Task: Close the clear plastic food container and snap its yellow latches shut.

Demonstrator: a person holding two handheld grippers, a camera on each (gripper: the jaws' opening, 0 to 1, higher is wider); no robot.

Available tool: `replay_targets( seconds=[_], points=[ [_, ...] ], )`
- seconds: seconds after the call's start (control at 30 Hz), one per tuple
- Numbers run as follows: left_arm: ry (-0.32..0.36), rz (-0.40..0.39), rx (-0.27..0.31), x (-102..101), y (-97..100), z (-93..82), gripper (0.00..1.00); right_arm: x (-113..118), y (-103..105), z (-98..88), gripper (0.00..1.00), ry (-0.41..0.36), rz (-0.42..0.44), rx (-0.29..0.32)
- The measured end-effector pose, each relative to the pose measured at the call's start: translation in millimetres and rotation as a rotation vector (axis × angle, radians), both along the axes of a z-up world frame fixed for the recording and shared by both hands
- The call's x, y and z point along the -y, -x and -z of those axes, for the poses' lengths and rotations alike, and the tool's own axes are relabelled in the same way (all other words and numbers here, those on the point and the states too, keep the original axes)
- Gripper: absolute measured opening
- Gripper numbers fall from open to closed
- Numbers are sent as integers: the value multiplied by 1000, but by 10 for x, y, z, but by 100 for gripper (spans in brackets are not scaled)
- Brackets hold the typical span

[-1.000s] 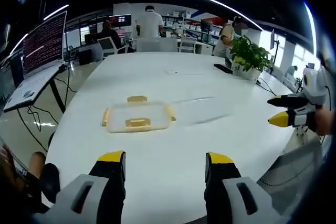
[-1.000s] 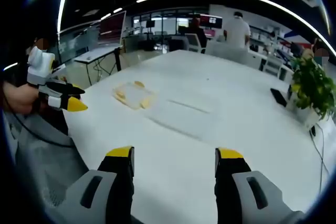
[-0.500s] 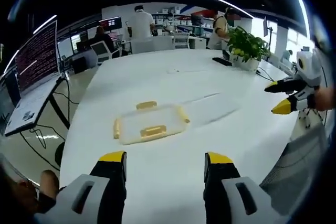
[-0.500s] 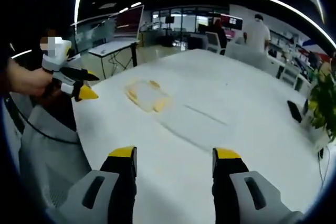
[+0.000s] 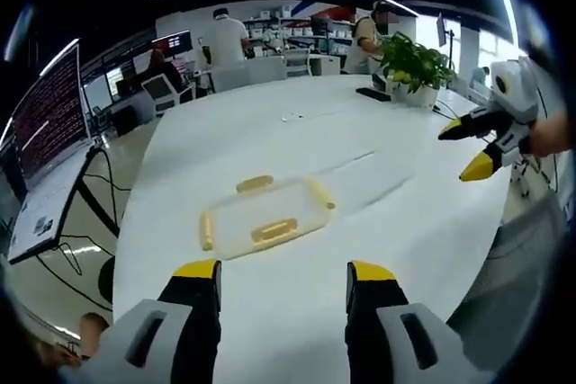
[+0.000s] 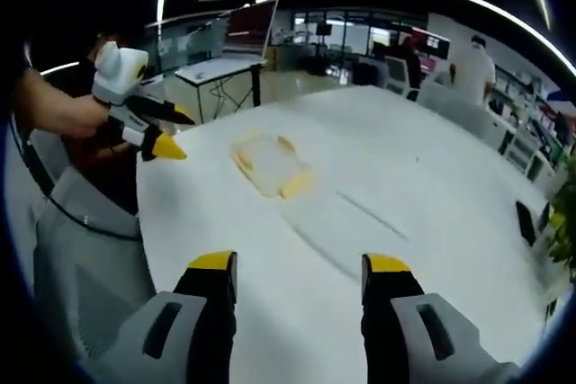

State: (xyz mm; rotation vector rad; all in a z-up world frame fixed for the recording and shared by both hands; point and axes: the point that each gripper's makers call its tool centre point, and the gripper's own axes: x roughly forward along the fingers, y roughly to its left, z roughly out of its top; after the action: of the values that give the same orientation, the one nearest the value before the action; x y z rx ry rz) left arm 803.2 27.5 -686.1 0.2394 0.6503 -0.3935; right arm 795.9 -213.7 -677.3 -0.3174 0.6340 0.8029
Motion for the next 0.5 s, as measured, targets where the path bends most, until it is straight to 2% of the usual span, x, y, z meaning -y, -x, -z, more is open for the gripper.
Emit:
replay_targets(
  seconds=[0.17, 0.5],
  points=[
    [-11, 12, -11, -61, -37, 19, 50, -59, -63, 27, 52, 34, -49, -6],
    [-29, 11, -30, -208, -126, 81, 50, -160, -277, 22, 52, 38, -85, -15]
  ],
)
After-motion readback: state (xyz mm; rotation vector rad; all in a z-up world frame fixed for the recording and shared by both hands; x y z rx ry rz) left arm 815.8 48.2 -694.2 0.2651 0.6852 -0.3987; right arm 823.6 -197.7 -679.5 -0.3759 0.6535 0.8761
